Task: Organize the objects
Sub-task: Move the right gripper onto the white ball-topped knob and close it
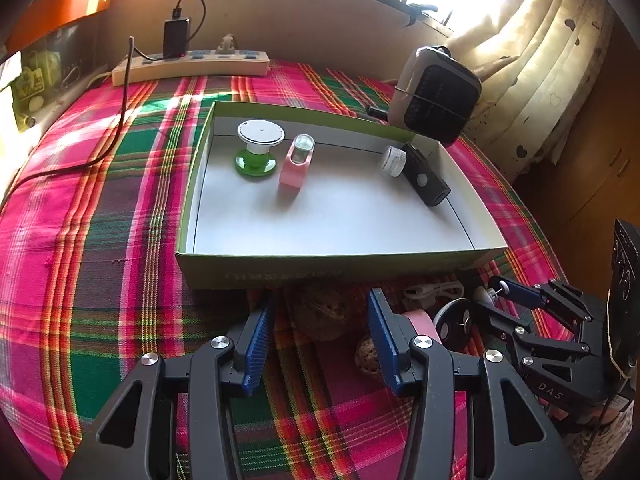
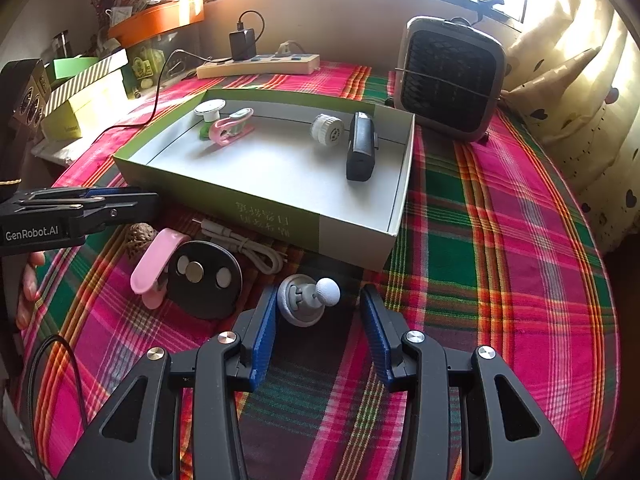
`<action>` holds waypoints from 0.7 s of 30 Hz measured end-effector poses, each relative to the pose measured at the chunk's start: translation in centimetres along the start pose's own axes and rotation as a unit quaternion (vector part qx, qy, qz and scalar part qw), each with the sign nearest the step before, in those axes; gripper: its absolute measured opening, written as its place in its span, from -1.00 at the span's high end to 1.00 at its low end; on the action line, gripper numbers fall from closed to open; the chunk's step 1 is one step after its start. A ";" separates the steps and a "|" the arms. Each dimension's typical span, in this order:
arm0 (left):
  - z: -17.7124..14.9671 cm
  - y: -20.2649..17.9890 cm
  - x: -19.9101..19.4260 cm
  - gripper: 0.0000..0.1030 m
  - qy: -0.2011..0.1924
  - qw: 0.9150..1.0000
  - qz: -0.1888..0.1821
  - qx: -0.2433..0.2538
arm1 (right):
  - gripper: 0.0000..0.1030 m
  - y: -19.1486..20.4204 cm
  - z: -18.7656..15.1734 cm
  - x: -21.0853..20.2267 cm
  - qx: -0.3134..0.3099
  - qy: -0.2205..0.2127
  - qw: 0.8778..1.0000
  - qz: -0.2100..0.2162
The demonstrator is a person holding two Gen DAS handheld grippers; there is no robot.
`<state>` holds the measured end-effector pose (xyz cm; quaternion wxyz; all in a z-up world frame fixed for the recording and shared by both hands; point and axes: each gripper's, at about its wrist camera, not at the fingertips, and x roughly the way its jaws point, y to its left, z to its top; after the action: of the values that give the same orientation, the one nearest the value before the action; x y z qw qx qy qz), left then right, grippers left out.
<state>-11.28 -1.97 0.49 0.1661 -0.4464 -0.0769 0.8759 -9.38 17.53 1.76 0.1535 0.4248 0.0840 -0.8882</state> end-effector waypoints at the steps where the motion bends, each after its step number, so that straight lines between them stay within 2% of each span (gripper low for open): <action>1: 0.0 0.0 0.0 0.12 -0.001 1.000 0.000 -0.001 | 0.18 0.0 0.0 0.0 0.000 0.000 1.000 -0.002; 7: 0.0 -0.1 0.0 0.14 -0.001 1.000 0.007 0.003 | 0.18 -0.5 0.0 0.0 0.011 0.000 1.000 -0.007; 16: -0.1 0.1 -0.1 0.30 -0.003 1.000 0.014 -0.001 | 0.18 -0.6 0.0 0.0 0.014 0.000 1.000 -0.006; 18: -0.1 0.1 -0.1 0.40 -0.003 1.000 0.019 -0.001 | 0.18 -0.6 -0.1 0.0 0.014 0.000 1.000 -0.006; 21: -0.2 0.3 -0.1 0.43 -0.004 1.000 0.019 -0.003 | 0.28 -0.6 -0.1 -0.1 0.014 -0.001 1.000 -0.006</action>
<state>-11.13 -2.31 0.38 0.1473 -0.4449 -0.0719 0.8805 -9.50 18.17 1.76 0.1423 0.4253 0.0739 -0.8908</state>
